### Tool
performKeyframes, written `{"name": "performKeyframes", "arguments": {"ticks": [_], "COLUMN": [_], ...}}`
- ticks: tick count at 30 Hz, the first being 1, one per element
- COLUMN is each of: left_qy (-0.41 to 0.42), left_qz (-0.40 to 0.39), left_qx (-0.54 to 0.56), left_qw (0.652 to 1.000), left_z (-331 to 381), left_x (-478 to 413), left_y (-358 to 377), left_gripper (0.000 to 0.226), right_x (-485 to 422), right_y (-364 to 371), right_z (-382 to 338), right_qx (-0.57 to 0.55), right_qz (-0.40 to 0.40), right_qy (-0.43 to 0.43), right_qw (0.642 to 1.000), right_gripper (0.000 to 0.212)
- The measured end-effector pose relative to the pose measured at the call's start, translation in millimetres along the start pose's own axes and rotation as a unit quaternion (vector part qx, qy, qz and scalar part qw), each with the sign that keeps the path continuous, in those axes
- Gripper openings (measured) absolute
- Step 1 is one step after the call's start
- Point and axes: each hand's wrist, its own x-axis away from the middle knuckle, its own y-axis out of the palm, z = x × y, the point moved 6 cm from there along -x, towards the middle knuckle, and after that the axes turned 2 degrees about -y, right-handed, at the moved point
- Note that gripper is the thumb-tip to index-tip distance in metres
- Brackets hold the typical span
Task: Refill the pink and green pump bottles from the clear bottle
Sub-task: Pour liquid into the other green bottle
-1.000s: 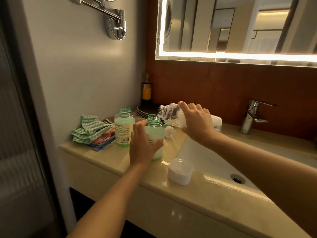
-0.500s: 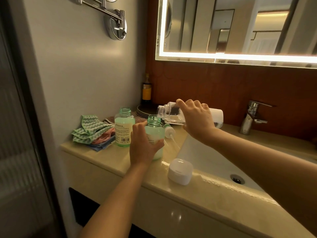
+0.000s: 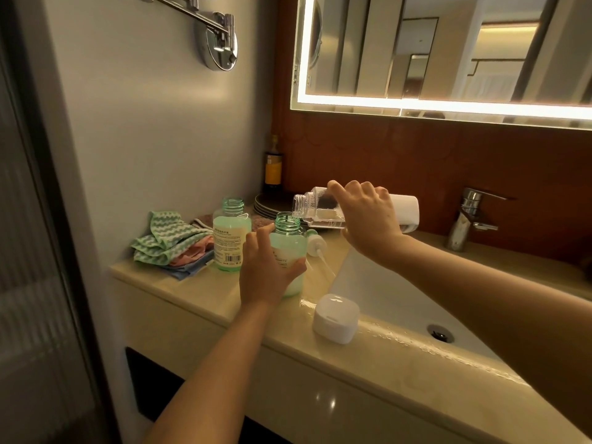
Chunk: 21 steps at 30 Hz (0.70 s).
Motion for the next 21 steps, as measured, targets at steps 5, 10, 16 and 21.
{"name": "performKeyframes", "arguments": {"ticks": [5, 10, 16, 21], "left_qy": [-0.008, -0.004, -0.007, -0.008], "left_qz": [0.001, 0.005, 0.002, 0.003], "left_qx": [0.005, 0.004, 0.006, 0.004], "left_qw": [1.0, 1.0, 1.0, 1.0], "left_z": [-1.7, -2.5, -2.5, -1.8], "left_x": [0.5, 0.6, 1.1, 1.4], "left_y": [1.4, 0.8, 0.9, 0.7], "left_gripper": [0.078, 0.076, 0.076, 0.076], "right_x": [-1.2, -2.1, -2.4, -3.3], "right_y": [0.0, 0.9, 0.2, -1.3], "right_z": [0.3, 0.5, -0.3, 0.3], "right_qx": [-0.004, 0.004, 0.007, 0.015], "right_qz": [0.002, 0.001, 0.002, -0.002], "right_qy": [0.001, 0.0, -0.003, -0.006], "right_qw": [1.0, 1.0, 1.0, 1.0], "right_gripper": [0.062, 0.062, 0.063, 0.063]}}
